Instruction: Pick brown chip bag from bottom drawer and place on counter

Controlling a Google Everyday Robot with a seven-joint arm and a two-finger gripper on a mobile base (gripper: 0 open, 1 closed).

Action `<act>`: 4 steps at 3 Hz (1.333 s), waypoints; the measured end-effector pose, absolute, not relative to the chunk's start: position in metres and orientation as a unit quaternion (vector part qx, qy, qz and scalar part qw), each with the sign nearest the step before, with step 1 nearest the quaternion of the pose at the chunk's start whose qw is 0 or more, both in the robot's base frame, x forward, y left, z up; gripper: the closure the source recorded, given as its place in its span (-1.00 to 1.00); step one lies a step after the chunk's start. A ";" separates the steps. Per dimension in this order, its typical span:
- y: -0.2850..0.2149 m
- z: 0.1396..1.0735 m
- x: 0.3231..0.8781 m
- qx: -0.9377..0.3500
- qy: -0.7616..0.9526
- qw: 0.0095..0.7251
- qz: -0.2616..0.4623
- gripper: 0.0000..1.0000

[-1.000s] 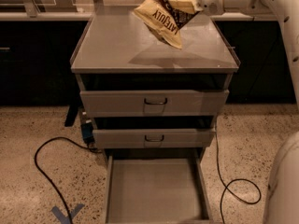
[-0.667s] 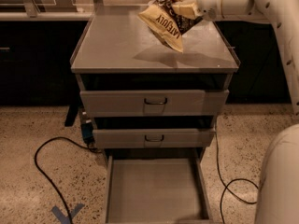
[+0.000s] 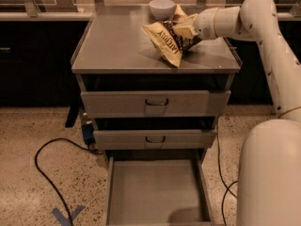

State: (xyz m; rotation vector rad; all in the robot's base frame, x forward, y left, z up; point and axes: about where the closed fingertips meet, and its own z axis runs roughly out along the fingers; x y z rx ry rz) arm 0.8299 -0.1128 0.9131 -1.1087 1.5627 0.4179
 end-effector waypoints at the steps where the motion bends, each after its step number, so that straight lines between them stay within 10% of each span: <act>1: -0.108 0.879 0.835 -0.468 0.672 0.534 0.209 0.67; 4: -0.108 0.883 0.835 -0.468 0.672 0.534 0.209 -0.70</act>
Offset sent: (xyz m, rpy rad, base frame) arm 0.0048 0.0050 -0.0358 0.0184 0.0718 0.0317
